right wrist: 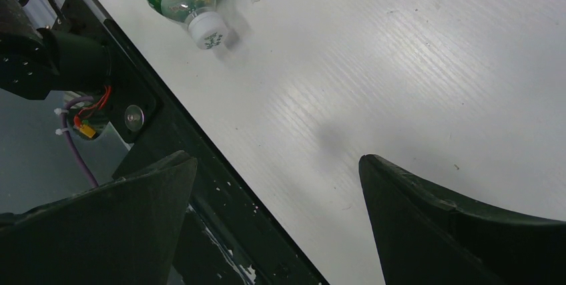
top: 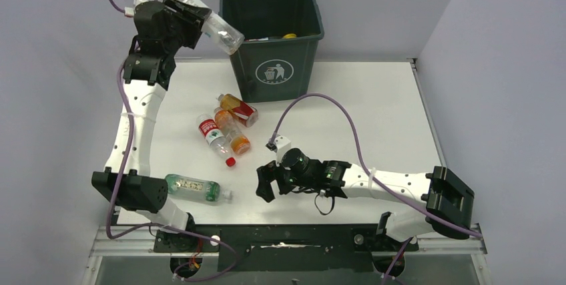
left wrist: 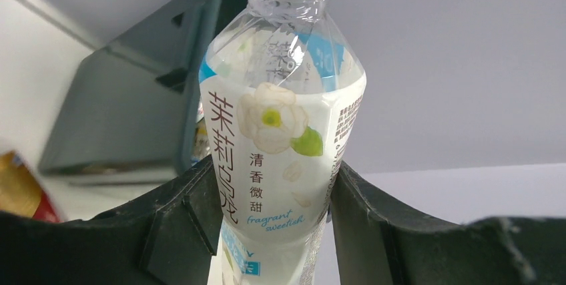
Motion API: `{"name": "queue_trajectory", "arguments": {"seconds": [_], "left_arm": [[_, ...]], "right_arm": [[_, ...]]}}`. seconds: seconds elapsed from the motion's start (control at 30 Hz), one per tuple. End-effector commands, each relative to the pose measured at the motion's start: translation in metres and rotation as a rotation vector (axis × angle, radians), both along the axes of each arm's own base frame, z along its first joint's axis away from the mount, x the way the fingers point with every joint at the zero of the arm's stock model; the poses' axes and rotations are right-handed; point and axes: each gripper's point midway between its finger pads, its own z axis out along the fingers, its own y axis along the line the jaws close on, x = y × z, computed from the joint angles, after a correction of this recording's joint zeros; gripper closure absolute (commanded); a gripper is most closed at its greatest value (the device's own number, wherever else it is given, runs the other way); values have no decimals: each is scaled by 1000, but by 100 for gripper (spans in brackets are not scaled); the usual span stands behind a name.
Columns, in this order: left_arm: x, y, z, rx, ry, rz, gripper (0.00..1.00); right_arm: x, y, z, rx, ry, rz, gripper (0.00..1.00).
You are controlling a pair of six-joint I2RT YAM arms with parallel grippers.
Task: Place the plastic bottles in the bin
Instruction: Pick up the plastic bottle at the center of the board, then place the plastic bottle in the trash bin.
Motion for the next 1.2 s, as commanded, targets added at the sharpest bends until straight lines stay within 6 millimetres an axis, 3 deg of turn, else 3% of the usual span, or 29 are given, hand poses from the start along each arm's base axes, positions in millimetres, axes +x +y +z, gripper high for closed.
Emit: {"name": "queue_trajectory", "arguments": {"seconds": [0.0, 0.27, 0.43, 0.57, 0.73, 0.9, 1.17], "left_arm": [[28, -10, 62, 44, -259, -60, 56], [59, -36, 94, 99, -450, -161, 56], [78, -54, 100, 165, -505, -210, 52], [87, -74, 96, 232, -545, -264, 37], [102, -90, 74, 292, -529, -327, 30], [93, -102, 71, 343, -566, -404, 19], [57, -86, 94, 375, -567, -424, 17]], "right_arm": [[2, 3, 21, 57, -36, -20, 1], [1, -3, 20, 52, -38, -31, 1], [-1, -5, 20, 52, -37, -33, 1], [-1, -7, 20, 48, -41, -40, 1], [-1, -8, 21, 46, -47, -47, 1], [-2, -9, 20, 41, -47, -47, 1], [-2, -2, 19, 43, -47, -27, 1]]}}
